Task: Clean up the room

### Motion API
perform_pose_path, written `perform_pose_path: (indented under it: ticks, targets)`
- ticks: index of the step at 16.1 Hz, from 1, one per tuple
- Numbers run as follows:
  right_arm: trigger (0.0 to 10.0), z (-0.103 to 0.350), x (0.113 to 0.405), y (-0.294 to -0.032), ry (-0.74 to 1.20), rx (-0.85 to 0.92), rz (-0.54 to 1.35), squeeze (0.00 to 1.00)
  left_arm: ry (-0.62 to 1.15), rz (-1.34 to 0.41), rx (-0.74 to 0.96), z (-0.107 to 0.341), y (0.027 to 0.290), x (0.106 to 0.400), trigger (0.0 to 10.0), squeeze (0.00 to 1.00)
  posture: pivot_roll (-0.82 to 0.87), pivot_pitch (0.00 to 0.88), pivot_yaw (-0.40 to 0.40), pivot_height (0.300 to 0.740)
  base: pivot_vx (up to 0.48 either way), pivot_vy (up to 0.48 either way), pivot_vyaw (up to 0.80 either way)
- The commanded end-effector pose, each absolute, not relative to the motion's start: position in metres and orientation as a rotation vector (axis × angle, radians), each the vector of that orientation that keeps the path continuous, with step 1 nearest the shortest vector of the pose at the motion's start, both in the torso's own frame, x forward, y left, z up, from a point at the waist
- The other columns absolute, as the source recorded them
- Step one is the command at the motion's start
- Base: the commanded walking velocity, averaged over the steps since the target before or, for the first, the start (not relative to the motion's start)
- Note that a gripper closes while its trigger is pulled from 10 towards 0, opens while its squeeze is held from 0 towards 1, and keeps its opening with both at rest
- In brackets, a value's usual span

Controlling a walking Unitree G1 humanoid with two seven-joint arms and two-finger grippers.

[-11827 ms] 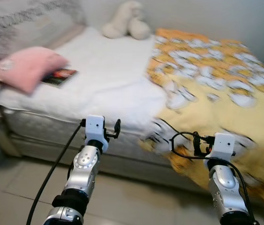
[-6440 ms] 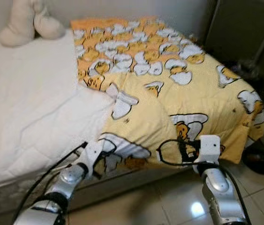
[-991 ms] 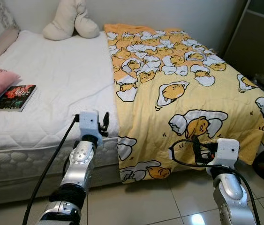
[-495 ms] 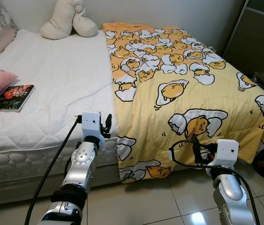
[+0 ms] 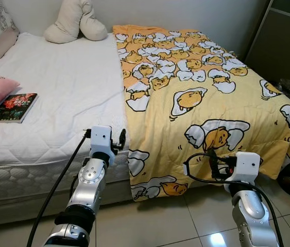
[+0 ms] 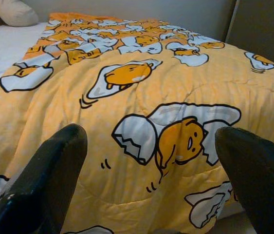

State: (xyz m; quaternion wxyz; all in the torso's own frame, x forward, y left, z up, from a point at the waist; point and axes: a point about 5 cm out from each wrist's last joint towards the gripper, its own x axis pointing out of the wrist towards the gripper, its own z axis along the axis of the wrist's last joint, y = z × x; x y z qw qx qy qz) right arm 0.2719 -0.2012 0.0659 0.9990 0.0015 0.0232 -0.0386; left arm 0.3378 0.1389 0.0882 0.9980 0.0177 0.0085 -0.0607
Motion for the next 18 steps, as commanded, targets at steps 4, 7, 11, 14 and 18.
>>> perform_pose_path:
  ticks: [4,7,11,14,18]
  targets:
    - [10.0,0.0686,0.2764,-0.1998,0.042,-0.011,-0.061,1.00,0.041,-0.086,0.028,0.0863,0.1409,0.3393,10.0,1.00,0.07,0.000,0.024,0.740,0.000,-0.480,0.74]
    - [10.0,0.0683,0.2775,-0.1986,0.045,-0.012,-0.056,1.00,0.042,-0.092,0.036,0.0865,0.1379,0.3400,10.0,0.87,0.07,0.000,0.025,0.740,0.000,-0.320,0.74]
    - [10.0,0.0680,0.2786,-0.1977,0.040,-0.005,-0.053,1.00,0.052,-0.110,0.001,0.0857,0.1354,0.3398,10.0,0.00,0.07,0.000,0.026,0.740,0.088,0.000,0.71]
    - [10.0,0.0669,0.2804,-0.1993,0.056,0.004,-0.058,0.00,0.056,-0.098,-0.007,0.0855,0.1380,0.3403,10.0,0.00,0.07,0.000,0.029,0.740,0.480,0.000,0.00]
    - [10.0,0.0657,0.2805,-0.1940,0.057,-0.001,-0.029,0.00,0.071,-0.108,0.000,0.0839,0.1370,0.3404,10.0,0.00,0.08,0.000,0.033,0.740,0.444,0.000,0.59]
